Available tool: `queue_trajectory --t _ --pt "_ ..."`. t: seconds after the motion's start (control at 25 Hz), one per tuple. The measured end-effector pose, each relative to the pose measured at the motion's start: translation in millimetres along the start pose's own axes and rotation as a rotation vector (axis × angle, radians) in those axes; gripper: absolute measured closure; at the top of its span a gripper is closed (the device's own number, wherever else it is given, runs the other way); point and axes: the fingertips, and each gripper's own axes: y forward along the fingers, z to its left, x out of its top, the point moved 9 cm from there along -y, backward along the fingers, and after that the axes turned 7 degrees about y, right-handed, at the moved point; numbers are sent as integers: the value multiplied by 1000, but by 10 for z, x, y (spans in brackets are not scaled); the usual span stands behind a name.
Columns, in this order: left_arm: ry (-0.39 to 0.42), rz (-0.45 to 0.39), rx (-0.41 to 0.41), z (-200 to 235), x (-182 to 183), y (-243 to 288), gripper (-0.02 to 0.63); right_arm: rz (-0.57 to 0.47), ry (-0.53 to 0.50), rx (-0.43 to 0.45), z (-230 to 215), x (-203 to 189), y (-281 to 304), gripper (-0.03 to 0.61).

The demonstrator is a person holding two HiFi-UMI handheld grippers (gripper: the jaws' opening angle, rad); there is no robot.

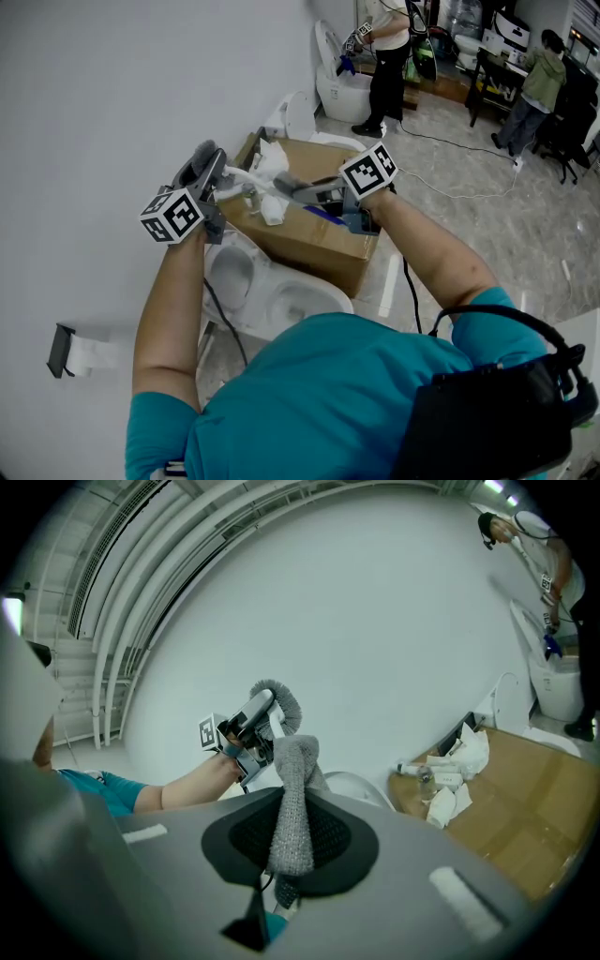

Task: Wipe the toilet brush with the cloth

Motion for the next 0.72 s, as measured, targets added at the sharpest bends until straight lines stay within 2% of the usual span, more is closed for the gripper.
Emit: queue_trajectory --t 0.72 --pt "-9 -21 26 93 69 -52 426 19 19 -16 -79 -74 -104 560"
